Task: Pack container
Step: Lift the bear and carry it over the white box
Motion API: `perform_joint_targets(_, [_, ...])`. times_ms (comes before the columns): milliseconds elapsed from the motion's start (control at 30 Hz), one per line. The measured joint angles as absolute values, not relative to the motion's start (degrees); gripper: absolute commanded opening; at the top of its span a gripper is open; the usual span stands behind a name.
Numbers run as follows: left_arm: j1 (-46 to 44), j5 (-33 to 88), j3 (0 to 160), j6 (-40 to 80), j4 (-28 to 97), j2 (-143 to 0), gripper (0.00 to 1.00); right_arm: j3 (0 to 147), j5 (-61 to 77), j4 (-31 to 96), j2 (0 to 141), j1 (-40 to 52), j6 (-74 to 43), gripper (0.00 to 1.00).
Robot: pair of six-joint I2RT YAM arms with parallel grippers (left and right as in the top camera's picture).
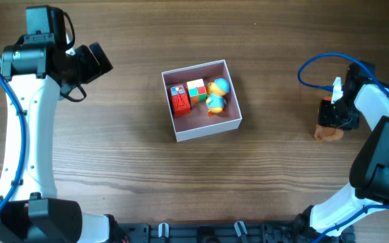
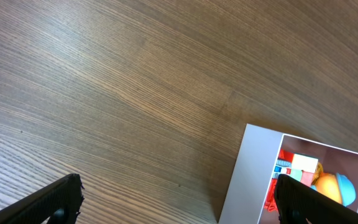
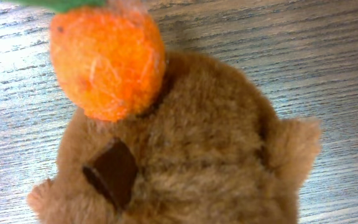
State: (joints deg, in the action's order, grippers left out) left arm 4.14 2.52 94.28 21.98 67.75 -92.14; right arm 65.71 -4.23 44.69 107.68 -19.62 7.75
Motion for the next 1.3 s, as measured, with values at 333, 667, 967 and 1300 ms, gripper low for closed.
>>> perform_joint_targets(333, [4.14,2.52,94.3,21.98,67.75,-92.14,1.0,69.8,-3.81,53.6,105.62,-16.8,4.08,0.04])
perform_joint_targets(667, [4.14,2.52,94.3,21.98,67.72,-92.14,1.0,80.12,4.97,53.23,84.25,6.59,8.45,0.05])
perform_joint_targets(967, [4.14,2.52,94.3,21.98,67.72,-92.14,1.0,80.34,7.09,47.46,85.86,29.43,46.48,0.09])
perform_joint_targets(1300, [4.14,2.52,94.3,21.98,67.75,-92.14,1.0,80.34,7.49,47.77,102.8,33.78,62.13,0.16])
